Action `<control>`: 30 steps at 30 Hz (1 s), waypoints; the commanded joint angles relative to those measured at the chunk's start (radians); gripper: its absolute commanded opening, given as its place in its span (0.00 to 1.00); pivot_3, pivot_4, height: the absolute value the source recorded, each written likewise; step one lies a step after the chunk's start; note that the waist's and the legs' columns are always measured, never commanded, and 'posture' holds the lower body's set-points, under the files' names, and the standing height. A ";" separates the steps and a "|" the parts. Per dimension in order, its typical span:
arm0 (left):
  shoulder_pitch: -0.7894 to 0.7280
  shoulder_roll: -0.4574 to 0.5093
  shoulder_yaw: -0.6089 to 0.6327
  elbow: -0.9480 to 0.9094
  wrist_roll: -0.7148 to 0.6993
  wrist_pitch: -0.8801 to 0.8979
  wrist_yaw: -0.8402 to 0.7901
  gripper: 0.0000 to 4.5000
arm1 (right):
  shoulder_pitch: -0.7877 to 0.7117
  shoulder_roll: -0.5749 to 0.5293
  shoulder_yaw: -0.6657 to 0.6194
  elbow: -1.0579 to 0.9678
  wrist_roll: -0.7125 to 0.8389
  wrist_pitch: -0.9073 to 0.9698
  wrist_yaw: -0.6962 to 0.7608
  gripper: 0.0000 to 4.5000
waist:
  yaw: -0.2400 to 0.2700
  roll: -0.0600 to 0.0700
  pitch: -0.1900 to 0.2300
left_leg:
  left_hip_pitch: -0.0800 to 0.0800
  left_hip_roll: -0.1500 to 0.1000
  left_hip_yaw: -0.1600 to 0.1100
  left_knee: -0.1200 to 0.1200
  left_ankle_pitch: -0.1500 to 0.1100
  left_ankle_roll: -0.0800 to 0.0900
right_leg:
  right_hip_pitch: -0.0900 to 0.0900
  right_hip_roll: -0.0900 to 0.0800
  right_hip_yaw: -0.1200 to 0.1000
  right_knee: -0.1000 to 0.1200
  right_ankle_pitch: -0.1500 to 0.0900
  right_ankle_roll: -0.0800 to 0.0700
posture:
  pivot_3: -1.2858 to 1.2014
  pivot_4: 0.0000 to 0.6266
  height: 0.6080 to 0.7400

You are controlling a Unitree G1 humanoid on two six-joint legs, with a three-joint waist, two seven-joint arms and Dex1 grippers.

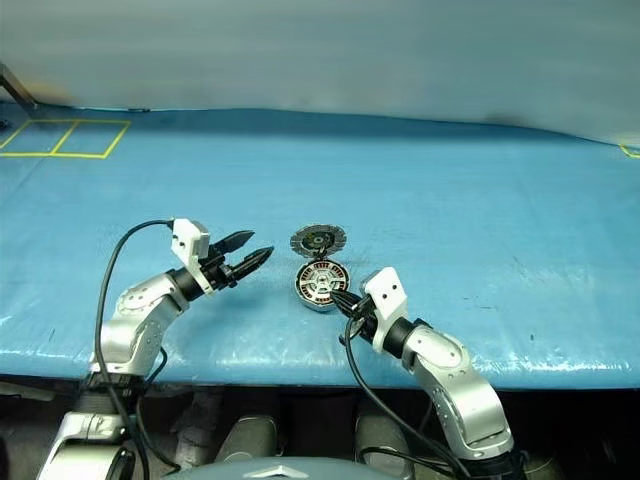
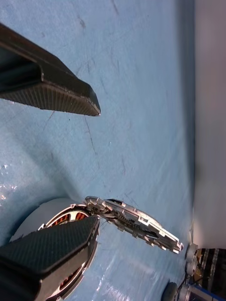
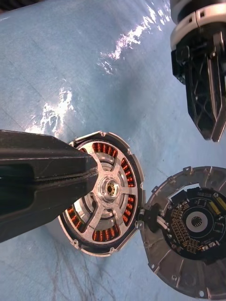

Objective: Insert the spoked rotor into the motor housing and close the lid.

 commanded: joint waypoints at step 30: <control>-0.516 -0.209 -0.235 0.602 0.242 -0.392 -0.500 0.05 | 0.230 -0.103 -0.041 -0.211 -0.039 -0.087 -0.099 0.00 | 0.000 -0.002 0.001 | -0.013 -0.002 -0.003 0.012 -0.002 0.003 | -0.005 -0.001 -0.002 0.001 0.002 0.003 | 0.52 0.24 1.00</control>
